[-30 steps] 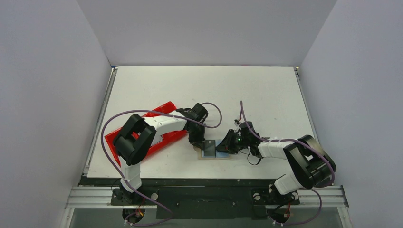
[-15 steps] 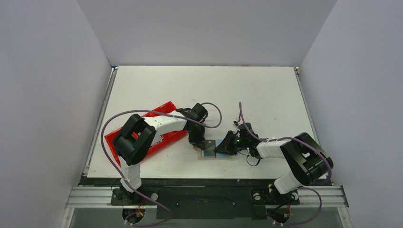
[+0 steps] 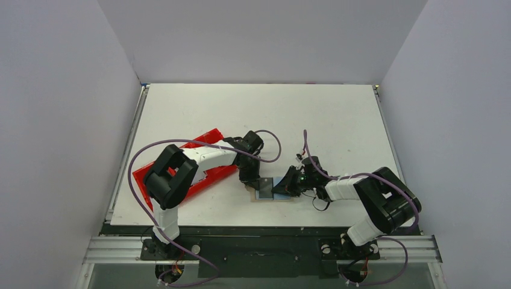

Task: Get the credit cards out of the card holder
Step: Remove the credit card from the card holder, then place the credit card in the storage box.

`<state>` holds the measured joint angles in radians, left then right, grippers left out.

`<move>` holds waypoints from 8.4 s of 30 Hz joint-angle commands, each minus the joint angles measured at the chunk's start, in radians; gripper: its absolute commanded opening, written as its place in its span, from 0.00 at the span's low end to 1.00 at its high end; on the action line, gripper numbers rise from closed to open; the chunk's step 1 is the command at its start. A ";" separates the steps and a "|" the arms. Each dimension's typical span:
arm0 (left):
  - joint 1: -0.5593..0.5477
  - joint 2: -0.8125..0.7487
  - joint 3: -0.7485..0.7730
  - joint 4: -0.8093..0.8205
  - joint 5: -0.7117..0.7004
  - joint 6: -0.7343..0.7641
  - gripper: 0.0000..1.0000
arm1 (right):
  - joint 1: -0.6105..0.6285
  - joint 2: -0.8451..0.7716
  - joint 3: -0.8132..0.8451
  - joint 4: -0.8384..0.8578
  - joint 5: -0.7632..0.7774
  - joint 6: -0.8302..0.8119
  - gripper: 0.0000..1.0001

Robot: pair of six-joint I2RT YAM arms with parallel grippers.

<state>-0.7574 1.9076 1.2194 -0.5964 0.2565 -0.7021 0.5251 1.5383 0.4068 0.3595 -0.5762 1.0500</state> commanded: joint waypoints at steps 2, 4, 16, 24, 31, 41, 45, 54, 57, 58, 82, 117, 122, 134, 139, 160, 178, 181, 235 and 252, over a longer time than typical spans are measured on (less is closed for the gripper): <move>-0.019 0.079 -0.043 0.045 -0.052 0.000 0.00 | 0.010 0.013 -0.017 0.062 0.004 0.012 0.00; -0.019 0.080 -0.048 0.043 -0.051 -0.002 0.00 | 0.008 0.005 -0.020 0.055 0.008 0.011 0.00; 0.036 0.070 -0.100 0.023 -0.093 0.007 0.00 | -0.034 -0.081 -0.044 -0.015 0.055 -0.017 0.00; 0.038 0.078 -0.094 0.027 -0.087 0.015 0.00 | -0.038 -0.055 -0.051 0.063 0.011 0.004 0.02; 0.037 0.089 -0.090 0.031 -0.080 0.011 0.00 | -0.014 -0.017 -0.046 0.101 -0.016 0.013 0.09; 0.031 0.091 -0.088 0.036 -0.073 0.009 0.00 | 0.001 0.020 -0.039 0.133 -0.021 0.030 0.08; 0.029 0.095 -0.088 0.039 -0.067 0.008 0.00 | 0.008 0.024 -0.034 0.137 -0.021 0.035 0.08; 0.022 0.096 -0.090 0.043 -0.061 0.005 0.00 | 0.019 0.042 -0.023 0.154 -0.018 0.047 0.03; 0.023 0.094 -0.094 0.042 -0.065 0.006 0.00 | 0.018 0.035 -0.023 0.147 -0.012 0.044 0.00; 0.023 0.095 -0.094 0.040 -0.067 0.007 0.00 | 0.018 0.025 -0.023 0.133 -0.003 0.042 0.00; 0.055 0.088 -0.087 0.006 -0.097 0.038 0.00 | -0.012 -0.147 -0.017 -0.147 0.137 -0.104 0.00; 0.054 0.105 -0.082 0.017 -0.079 0.047 0.00 | -0.049 -0.082 -0.054 -0.045 0.147 -0.047 0.00; 0.053 0.099 -0.083 0.020 -0.083 0.047 0.00 | -0.070 -0.181 -0.048 -0.160 0.198 -0.098 0.00; 0.052 0.082 -0.058 0.026 -0.076 0.058 0.00 | -0.100 -0.285 -0.040 -0.268 0.222 -0.129 0.00; 0.034 0.073 0.006 -0.002 -0.076 0.074 0.00 | -0.105 -0.304 -0.018 -0.290 0.222 -0.131 0.00; 0.146 -0.151 0.121 0.120 0.228 0.032 0.47 | -0.143 -0.286 0.232 -0.370 0.129 -0.108 0.00; 0.272 -0.293 -0.045 0.460 0.515 -0.127 0.53 | -0.145 -0.259 0.322 -0.143 -0.059 0.110 0.00; 0.273 -0.294 -0.048 0.462 0.512 -0.130 0.53 | -0.142 -0.260 0.317 -0.140 -0.064 0.114 0.00; 0.549 -0.620 -0.042 -0.274 -0.280 0.092 0.00 | 0.003 -0.318 0.423 -0.581 0.398 -0.261 0.70; 0.746 -0.737 -0.176 -0.433 -0.671 0.034 0.00 | -0.003 -0.160 0.468 -0.567 0.360 -0.280 0.69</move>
<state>-0.0689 1.2232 1.0801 -1.0058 -0.3527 -0.6502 0.5190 1.3594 0.8310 -0.2470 -0.2104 0.7704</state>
